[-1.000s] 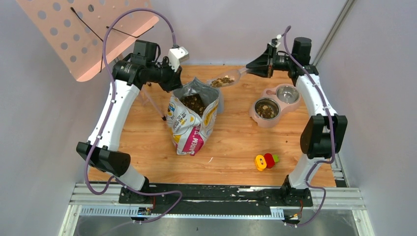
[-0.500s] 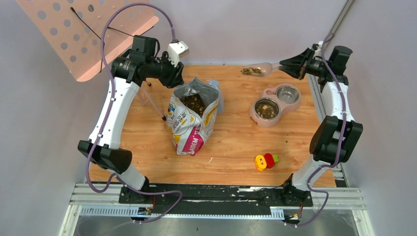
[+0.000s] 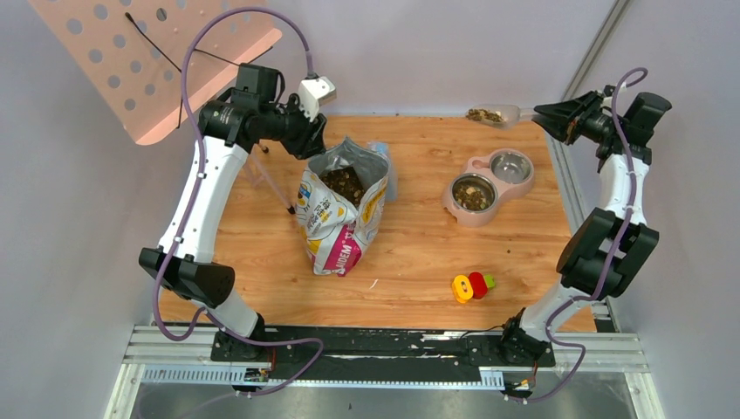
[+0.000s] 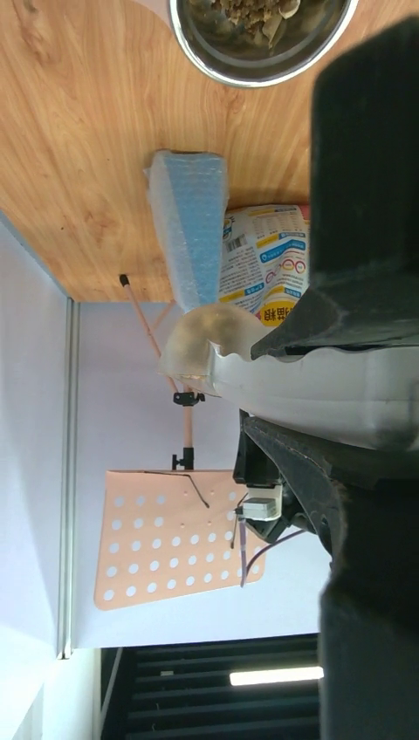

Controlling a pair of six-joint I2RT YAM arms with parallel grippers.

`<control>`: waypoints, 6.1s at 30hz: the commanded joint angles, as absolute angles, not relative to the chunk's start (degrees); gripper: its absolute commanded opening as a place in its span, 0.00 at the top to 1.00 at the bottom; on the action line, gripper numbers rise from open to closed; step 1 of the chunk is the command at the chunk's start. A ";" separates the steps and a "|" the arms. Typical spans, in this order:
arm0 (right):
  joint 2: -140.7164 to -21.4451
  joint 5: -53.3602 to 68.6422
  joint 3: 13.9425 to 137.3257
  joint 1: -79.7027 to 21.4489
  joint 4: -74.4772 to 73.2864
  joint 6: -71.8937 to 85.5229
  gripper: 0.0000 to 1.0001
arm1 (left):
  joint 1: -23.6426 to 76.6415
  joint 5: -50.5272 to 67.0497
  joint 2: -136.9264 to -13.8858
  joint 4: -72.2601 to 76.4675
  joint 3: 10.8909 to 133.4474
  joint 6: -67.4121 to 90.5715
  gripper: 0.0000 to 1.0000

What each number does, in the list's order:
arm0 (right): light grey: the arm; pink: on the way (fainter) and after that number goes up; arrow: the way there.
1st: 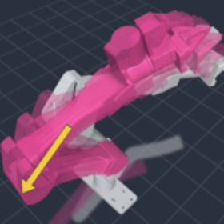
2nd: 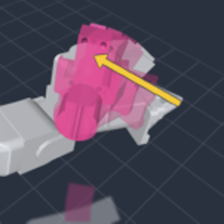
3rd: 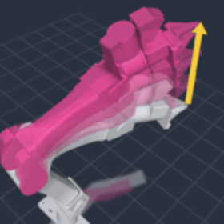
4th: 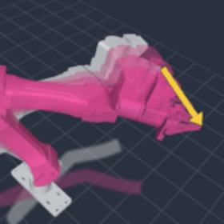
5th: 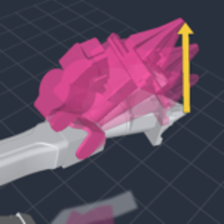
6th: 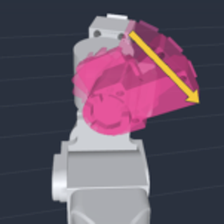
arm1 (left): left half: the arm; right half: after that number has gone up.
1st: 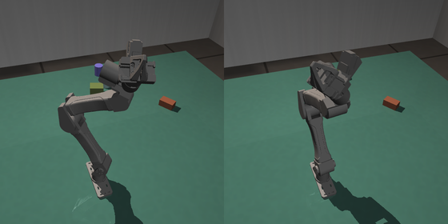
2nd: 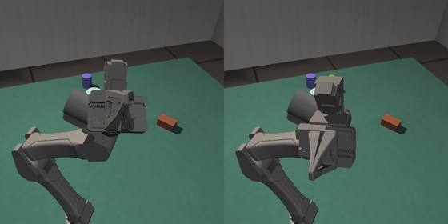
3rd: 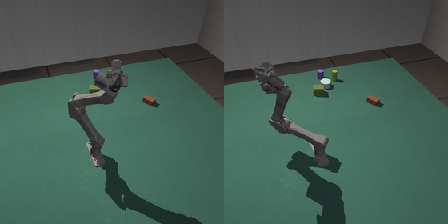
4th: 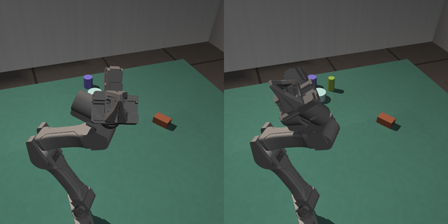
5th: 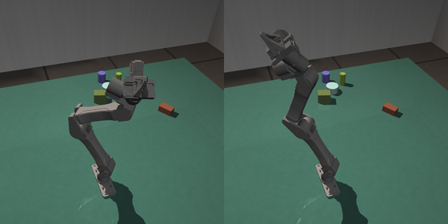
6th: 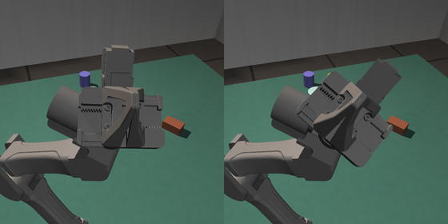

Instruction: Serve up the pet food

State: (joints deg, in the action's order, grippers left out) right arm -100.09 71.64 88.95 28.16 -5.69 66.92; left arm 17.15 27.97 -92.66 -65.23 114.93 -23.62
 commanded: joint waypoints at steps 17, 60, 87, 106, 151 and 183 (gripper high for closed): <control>-91.64 63.57 77.12 38.48 3.05 66.90 1.00 | 17.38 29.53 -92.43 -67.19 119.20 -24.64 0.53; -95.48 40.76 63.28 44.28 2.45 47.35 1.00 | 17.84 28.45 -89.97 -68.39 117.13 -24.65 0.52; -99.75 17.73 74.89 29.67 -9.49 24.36 1.00 | 17.93 27.30 -87.32 -68.51 113.95 -25.52 0.51; -87.99 10.09 76.44 14.06 -13.35 -9.67 1.00 | 17.93 30.98 -85.36 -65.34 109.85 -24.38 0.50; -92.26 37.51 112.27 -29.48 -45.31 -16.17 1.00 | 18.02 26.05 -91.37 -60.94 110.26 -12.90 0.89; -111.31 24.89 117.30 -39.82 -51.91 -33.05 1.00 | 18.19 32.05 -89.43 -59.48 108.21 -9.77 1.00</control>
